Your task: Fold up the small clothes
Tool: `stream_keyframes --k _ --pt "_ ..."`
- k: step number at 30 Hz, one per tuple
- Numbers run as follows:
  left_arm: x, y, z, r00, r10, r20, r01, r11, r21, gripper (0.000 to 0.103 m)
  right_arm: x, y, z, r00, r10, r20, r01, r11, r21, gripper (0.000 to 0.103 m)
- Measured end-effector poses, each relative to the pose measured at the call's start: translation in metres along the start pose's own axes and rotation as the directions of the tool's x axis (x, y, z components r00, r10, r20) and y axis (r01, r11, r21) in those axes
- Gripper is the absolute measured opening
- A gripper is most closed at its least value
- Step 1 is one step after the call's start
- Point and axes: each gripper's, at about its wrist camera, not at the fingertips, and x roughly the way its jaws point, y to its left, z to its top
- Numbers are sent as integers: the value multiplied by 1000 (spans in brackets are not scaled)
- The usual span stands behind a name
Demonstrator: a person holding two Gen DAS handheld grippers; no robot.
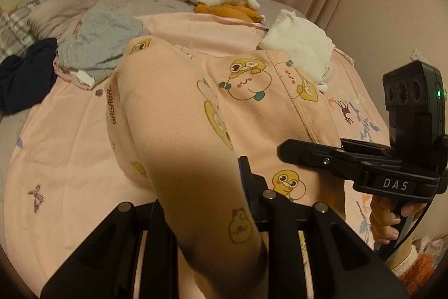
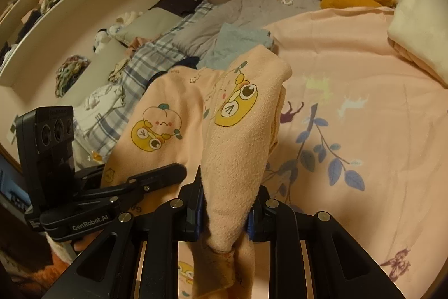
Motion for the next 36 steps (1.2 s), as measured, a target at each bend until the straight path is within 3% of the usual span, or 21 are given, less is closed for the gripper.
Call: stream_keyframes --k 36 --pt "40 1 -7 996 46 -79 -46 999 -7 21 24 -19 -6 998 -37 -58 40 998 38 24"
